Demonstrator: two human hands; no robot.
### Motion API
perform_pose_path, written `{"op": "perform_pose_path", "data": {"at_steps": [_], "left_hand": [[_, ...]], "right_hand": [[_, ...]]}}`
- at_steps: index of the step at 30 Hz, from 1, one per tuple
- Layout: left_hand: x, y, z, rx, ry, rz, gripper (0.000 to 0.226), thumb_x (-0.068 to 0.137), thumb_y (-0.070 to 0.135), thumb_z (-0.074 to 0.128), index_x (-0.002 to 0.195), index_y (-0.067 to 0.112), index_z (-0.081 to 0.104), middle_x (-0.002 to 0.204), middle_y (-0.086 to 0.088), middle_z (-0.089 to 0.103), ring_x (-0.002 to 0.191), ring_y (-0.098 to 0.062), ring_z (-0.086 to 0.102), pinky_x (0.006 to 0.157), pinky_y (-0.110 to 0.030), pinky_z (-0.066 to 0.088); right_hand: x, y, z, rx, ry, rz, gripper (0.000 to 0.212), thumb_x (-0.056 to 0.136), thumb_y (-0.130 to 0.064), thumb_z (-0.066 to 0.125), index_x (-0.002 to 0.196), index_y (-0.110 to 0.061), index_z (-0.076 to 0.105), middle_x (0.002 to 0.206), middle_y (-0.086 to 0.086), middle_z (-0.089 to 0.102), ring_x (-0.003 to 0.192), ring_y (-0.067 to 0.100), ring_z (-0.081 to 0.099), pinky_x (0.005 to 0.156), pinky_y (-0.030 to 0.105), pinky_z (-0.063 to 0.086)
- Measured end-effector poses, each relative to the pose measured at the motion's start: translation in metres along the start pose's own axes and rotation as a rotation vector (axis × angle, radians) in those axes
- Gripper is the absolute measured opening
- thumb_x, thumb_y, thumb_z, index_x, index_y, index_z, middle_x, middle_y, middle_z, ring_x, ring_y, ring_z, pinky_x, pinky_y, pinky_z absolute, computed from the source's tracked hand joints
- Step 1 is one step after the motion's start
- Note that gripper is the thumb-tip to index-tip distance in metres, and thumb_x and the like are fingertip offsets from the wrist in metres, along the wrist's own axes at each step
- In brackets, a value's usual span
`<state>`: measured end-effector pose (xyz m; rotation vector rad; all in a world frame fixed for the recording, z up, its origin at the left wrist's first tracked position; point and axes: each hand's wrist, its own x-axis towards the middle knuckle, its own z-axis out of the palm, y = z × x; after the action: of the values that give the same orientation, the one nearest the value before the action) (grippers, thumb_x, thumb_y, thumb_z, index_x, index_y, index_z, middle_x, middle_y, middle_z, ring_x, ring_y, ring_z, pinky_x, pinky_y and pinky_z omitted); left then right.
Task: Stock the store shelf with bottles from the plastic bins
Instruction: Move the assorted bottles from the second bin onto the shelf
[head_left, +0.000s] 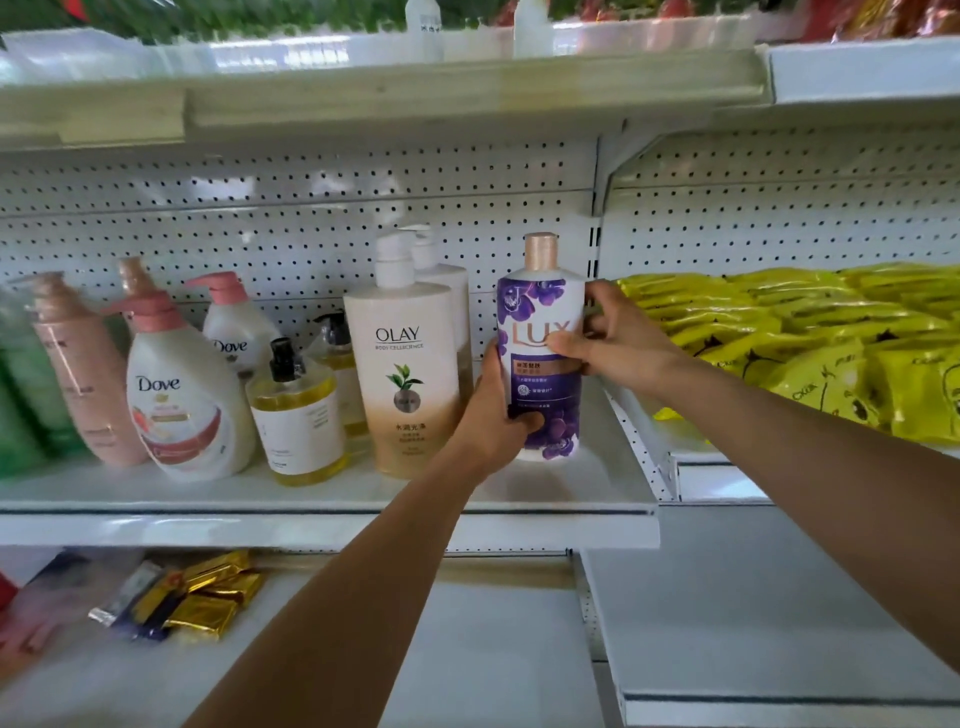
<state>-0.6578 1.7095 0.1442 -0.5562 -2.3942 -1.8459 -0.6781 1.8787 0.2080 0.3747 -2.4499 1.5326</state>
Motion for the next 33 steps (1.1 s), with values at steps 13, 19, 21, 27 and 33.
{"op": "perform_pose_path", "data": {"at_steps": [13, 19, 21, 27, 33], "left_hand": [[0.058, -0.003, 0.005, 0.092, 0.045, -0.121, 0.095, 0.079, -0.016, 0.057, 0.149, 0.024, 0.007, 0.129, 0.001, 0.047, 0.115, -0.012, 0.047, 0.094, -0.029, 0.04], [0.062, -0.006, 0.004, 0.121, 0.045, -0.143, 0.093, 0.08, -0.013, 0.059, 0.148, 0.026, 0.008, 0.127, 0.004, 0.046, 0.115, -0.011, 0.046, 0.09, -0.028, 0.039], [0.061, -0.003, 0.005, 0.117, 0.054, -0.154, 0.094, 0.08, -0.014, 0.058, 0.148, 0.024, 0.008, 0.132, -0.002, 0.048, 0.118, -0.015, 0.047, 0.096, -0.033, 0.042], [0.053, 0.006, 0.012, 0.156, 0.118, -0.165, 0.087, 0.083, -0.012, 0.052, 0.151, 0.02, 0.009, 0.141, -0.011, 0.044, 0.126, -0.024, 0.046, 0.108, -0.046, 0.04], [0.027, 0.001, 0.016, 0.325, 0.161, -0.199, 0.058, 0.096, 0.014, 0.047, 0.148, 0.024, 0.022, 0.132, -0.004, 0.043, 0.123, -0.025, 0.049, 0.101, -0.037, 0.041]], "right_hand": [[0.055, 0.019, 0.0, -0.05, -0.001, 0.0, 0.052, 0.085, -0.027, 0.071, 0.125, -0.025, 0.038, 0.117, 0.006, 0.06, 0.096, 0.013, 0.062, 0.069, 0.028, 0.057], [0.055, 0.019, 0.001, -0.066, -0.002, -0.006, 0.053, 0.087, -0.028, 0.069, 0.129, -0.023, 0.037, 0.109, -0.002, 0.057, 0.088, 0.001, 0.058, 0.056, 0.011, 0.047], [0.052, 0.017, 0.003, -0.085, 0.015, -0.002, 0.053, 0.09, -0.026, 0.066, 0.133, -0.02, 0.036, 0.11, -0.004, 0.053, 0.092, 0.007, 0.057, 0.057, 0.011, 0.044], [0.043, 0.005, 0.014, -0.079, 0.066, 0.06, 0.051, 0.095, -0.021, 0.058, 0.139, -0.016, 0.033, 0.116, -0.002, 0.046, 0.106, 0.015, 0.049, 0.075, 0.022, 0.048], [0.023, 0.006, 0.017, -0.206, 0.063, 0.126, 0.054, 0.088, 0.0, 0.059, 0.136, -0.016, 0.038, 0.126, 0.008, 0.057, 0.11, 0.022, 0.057, 0.079, 0.029, 0.051]]}}
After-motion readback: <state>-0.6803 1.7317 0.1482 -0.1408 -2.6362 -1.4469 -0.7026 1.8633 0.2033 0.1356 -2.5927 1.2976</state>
